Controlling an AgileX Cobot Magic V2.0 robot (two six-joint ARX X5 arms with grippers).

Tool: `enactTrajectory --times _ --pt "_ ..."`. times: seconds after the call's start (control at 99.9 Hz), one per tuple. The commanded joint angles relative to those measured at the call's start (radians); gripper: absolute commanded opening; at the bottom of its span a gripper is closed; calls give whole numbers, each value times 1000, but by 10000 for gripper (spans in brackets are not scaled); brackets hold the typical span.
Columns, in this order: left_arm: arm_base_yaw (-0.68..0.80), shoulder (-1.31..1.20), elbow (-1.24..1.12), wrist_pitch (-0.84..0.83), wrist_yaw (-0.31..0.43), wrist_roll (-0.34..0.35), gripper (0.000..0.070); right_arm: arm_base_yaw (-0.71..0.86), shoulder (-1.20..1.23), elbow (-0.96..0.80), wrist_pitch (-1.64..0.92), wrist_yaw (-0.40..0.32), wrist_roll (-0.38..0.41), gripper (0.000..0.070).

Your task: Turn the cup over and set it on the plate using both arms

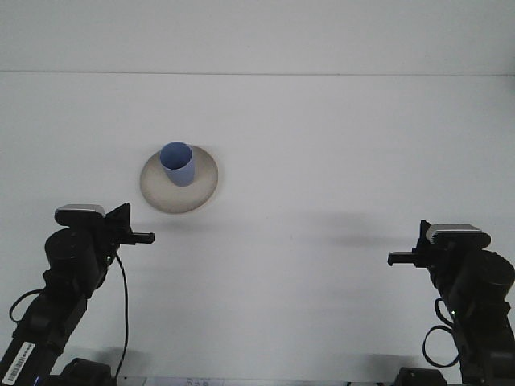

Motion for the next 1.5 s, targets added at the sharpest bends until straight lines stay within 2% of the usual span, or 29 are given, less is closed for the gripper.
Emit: enactTrajectory --times 0.0,0.08,0.2,0.32,0.58,0.74,0.941,1.491 --pt "5 -4 6 66 -9 48 12 2 5 5 10 0 7 0" --pt "5 -17 -34 190 -9 80 12 2 5 5 10 0 7 0" --pt "6 -68 -159 401 -8 83 12 2 5 5 10 0 7 0" --pt "11 -159 -308 478 -8 82 12 2 5 5 10 0 7 0" --pt "67 -460 -573 422 -8 43 12 2 5 5 10 0 7 0" --pt "114 -631 -619 275 -8 22 12 2 5 5 10 0 7 0" --pt "142 -778 -671 233 -8 22 12 2 5 5 10 0 7 0" --pt "150 -776 -688 240 -7 22 12 2 5 6 18 0 7 0"
